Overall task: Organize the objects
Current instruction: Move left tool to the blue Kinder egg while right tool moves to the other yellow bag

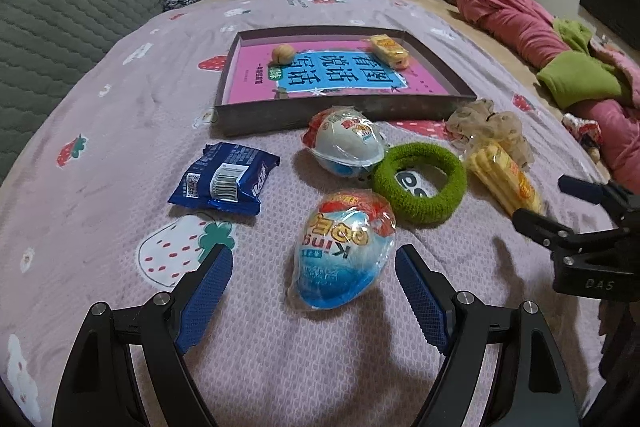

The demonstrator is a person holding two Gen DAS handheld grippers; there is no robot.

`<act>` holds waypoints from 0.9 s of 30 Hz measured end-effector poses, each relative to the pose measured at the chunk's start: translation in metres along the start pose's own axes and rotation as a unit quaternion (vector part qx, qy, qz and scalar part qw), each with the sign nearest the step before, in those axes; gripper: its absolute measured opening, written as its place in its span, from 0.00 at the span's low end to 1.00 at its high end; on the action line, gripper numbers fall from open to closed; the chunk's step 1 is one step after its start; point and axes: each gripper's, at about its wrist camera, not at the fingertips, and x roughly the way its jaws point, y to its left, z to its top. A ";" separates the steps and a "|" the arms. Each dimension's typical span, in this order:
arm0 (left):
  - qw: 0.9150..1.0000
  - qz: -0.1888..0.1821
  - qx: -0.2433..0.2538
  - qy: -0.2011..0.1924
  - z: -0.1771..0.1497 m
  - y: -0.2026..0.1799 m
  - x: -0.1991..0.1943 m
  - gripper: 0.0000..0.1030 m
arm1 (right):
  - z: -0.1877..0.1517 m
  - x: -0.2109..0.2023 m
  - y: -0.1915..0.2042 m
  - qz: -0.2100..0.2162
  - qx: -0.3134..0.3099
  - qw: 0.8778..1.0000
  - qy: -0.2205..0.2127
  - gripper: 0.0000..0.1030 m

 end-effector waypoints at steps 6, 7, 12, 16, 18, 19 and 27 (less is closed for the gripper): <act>1.000 -0.006 0.003 0.001 0.001 -0.002 0.008 0.82 | 0.002 0.010 0.001 0.005 0.000 1.000 0.000 0.95; 1.000 -0.007 0.004 0.001 0.001 -0.003 0.009 0.82 | 0.003 0.010 0.001 0.008 0.001 1.000 -0.001 0.95; 1.000 -0.014 0.005 0.001 0.004 -0.006 0.015 0.82 | 0.005 0.015 0.002 0.016 0.001 1.000 -0.003 0.95; 1.000 -0.020 0.008 -0.004 0.006 -0.008 0.017 0.82 | 0.006 0.017 0.001 0.026 0.005 1.000 -0.008 0.84; 1.000 -0.023 0.008 -0.005 0.007 -0.009 0.019 0.82 | 0.006 0.019 0.001 0.033 0.006 0.999 -0.006 0.79; 1.000 -0.027 0.008 -0.006 0.008 -0.009 0.020 0.82 | 0.006 0.020 0.001 0.035 0.006 0.999 -0.005 0.77; 0.999 -0.039 0.011 0.000 0.007 -0.013 0.028 0.82 | 0.009 0.022 0.005 0.054 0.001 0.999 -0.005 0.57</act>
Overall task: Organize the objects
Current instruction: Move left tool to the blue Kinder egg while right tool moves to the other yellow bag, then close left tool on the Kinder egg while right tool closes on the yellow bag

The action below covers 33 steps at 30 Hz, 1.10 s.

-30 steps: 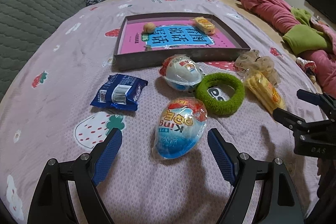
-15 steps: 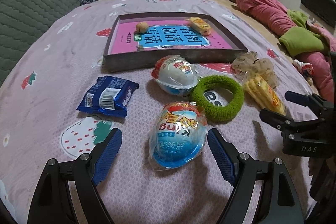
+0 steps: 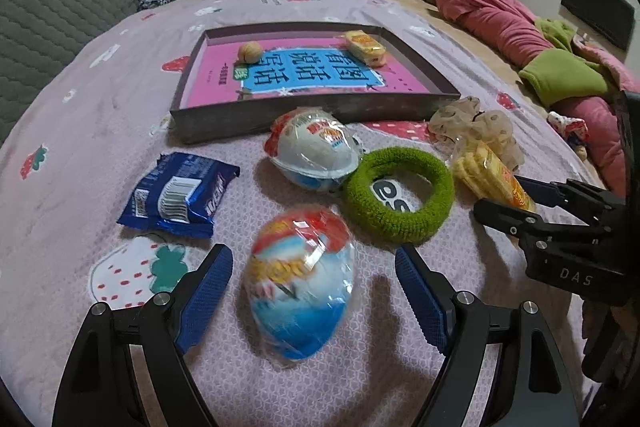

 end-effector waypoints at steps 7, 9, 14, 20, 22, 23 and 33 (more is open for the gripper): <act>1.000 -0.011 -0.009 -0.001 0.000 0.004 0.003 0.82 | 0.001 0.001 0.006 0.007 -0.009 1.000 -0.008 0.46; 1.000 -0.014 -0.013 -0.006 -0.001 0.006 0.003 0.79 | 0.000 -0.001 0.009 0.005 -0.019 1.000 -0.010 0.46; 0.999 -0.023 -0.025 0.004 -0.001 0.011 0.008 0.59 | -0.002 -0.010 0.016 0.026 -0.025 0.999 -0.014 0.44; 0.999 -0.023 -0.024 0.004 -0.004 0.011 0.009 0.50 | -0.008 -0.014 0.023 0.035 -0.025 0.999 -0.011 0.44; 0.999 -0.023 -0.025 0.001 -0.005 0.011 0.007 0.50 | -0.010 -0.015 0.022 0.038 -0.020 0.999 -0.010 0.44; 0.999 -0.022 -0.024 0.000 -0.005 0.011 0.006 0.50 | -0.011 -0.015 0.022 0.039 -0.018 0.999 -0.010 0.44; 1.000 -0.009 -0.013 -0.011 -0.011 0.004 -0.010 0.50 | -0.017 -0.029 0.019 0.046 -0.003 0.999 -0.017 0.44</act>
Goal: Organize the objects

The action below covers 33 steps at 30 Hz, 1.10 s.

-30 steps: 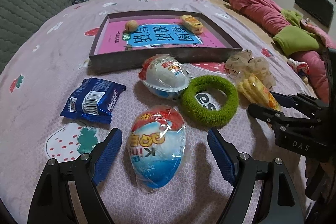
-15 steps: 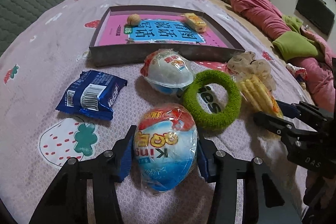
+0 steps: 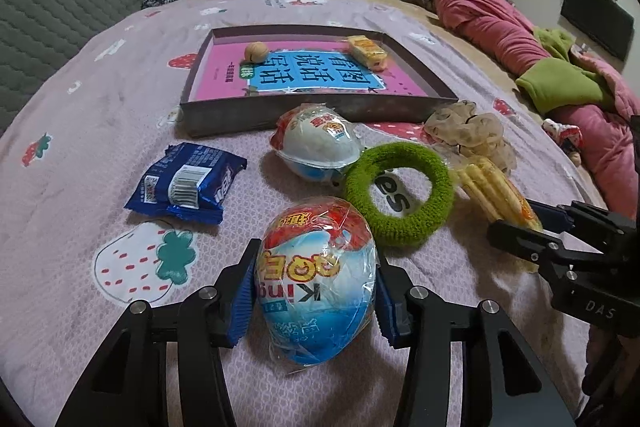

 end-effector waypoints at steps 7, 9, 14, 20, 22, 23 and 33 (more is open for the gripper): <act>1.000 0.001 -0.007 -0.001 -0.006 0.002 -0.011 0.50 | -0.012 -0.011 0.001 -0.001 0.005 1.000 0.005 0.44; 1.000 0.002 -0.007 -0.002 -0.009 0.002 -0.015 0.50 | -0.015 -0.016 0.003 -0.002 0.003 1.000 0.003 0.44; 1.000 0.001 -0.008 -0.014 -0.010 0.001 -0.030 0.50 | -0.017 -0.033 0.001 -0.006 0.014 1.000 -0.013 0.44; 0.999 0.002 -0.004 -0.032 -0.009 -0.003 -0.052 0.50 | -0.013 -0.054 0.010 0.000 0.009 0.999 -0.035 0.44; 0.999 0.004 -0.003 -0.038 -0.009 -0.005 -0.059 0.50 | -0.012 -0.059 0.014 0.003 0.009 0.999 -0.040 0.43; 0.999 0.005 -0.003 -0.040 -0.009 -0.006 -0.062 0.50 | -0.012 -0.061 0.016 0.003 0.010 0.999 -0.043 0.43; 0.998 0.014 -0.003 -0.065 -0.002 -0.016 -0.098 0.50 | -0.006 -0.091 0.034 0.005 0.003 0.997 -0.074 0.43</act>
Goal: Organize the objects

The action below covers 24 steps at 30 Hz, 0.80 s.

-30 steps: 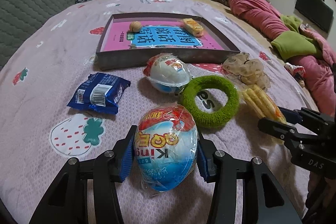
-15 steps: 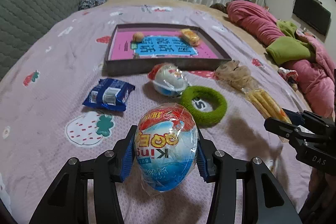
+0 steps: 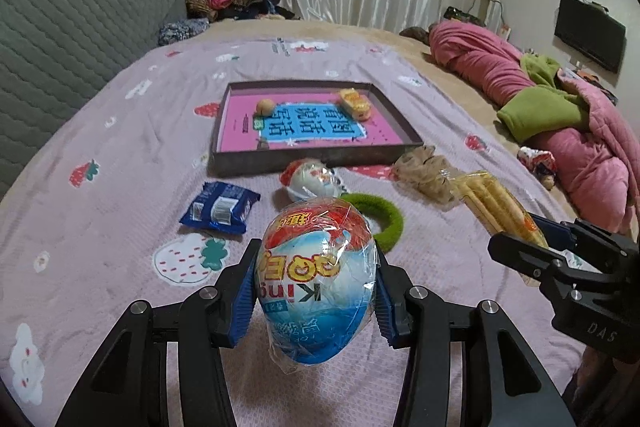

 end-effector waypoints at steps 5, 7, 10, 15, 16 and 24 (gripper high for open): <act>1.000 -0.004 0.003 -0.016 0.010 -0.004 -0.017 0.50 | 0.008 -0.011 0.007 -0.001 -0.006 1.000 -0.014 0.43; 1.000 -0.003 0.008 -0.024 0.016 -0.006 -0.025 0.50 | 0.014 -0.017 0.010 -0.002 -0.009 1.000 -0.021 0.43; 0.999 -0.001 0.010 -0.034 0.026 -0.008 -0.034 0.50 | 0.023 -0.025 0.013 -0.002 -0.013 0.999 -0.033 0.43; 0.999 0.002 0.006 -0.049 0.041 -0.005 -0.048 0.50 | 0.039 -0.037 0.019 -0.002 -0.021 0.998 -0.051 0.43; 0.999 0.003 0.006 -0.051 0.044 -0.005 -0.049 0.50 | 0.041 -0.039 0.021 -0.002 -0.023 0.998 -0.054 0.43; 0.997 0.008 0.006 -0.078 0.081 0.002 -0.068 0.50 | 0.075 -0.051 0.026 0.020 -0.025 0.996 -0.078 0.43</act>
